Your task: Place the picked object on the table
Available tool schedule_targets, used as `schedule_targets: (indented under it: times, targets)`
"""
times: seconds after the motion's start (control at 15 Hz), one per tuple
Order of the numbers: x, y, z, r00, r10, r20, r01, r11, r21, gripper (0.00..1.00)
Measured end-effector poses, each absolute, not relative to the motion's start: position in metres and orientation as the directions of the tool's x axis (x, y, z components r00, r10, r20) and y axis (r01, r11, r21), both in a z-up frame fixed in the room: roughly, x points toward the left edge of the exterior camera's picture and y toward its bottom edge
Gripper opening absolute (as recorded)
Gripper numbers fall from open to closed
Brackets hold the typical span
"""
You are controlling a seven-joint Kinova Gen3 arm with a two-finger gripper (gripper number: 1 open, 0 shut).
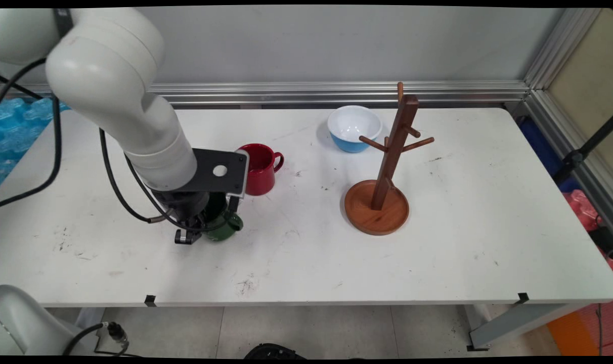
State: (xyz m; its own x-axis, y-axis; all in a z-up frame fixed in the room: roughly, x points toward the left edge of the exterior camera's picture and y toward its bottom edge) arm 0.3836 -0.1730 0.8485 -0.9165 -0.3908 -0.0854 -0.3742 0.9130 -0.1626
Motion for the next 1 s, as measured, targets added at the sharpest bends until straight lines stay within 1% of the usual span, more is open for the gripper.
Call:
schedule_targets:
  times: [0.8,0.87,1.0]
  targets:
    - [0.38,-0.175,0.83,-0.931,-0.357,-0.073,-0.34,0.923,-0.179,0.0]
    - [0.38,-0.175,0.829,-0.932,-0.356,-0.071,-0.34,0.923,-0.179,1.0]
    - [0.379,-0.175,0.827,-0.932,-0.357,-0.065,-0.341,0.923,-0.178,1.0]
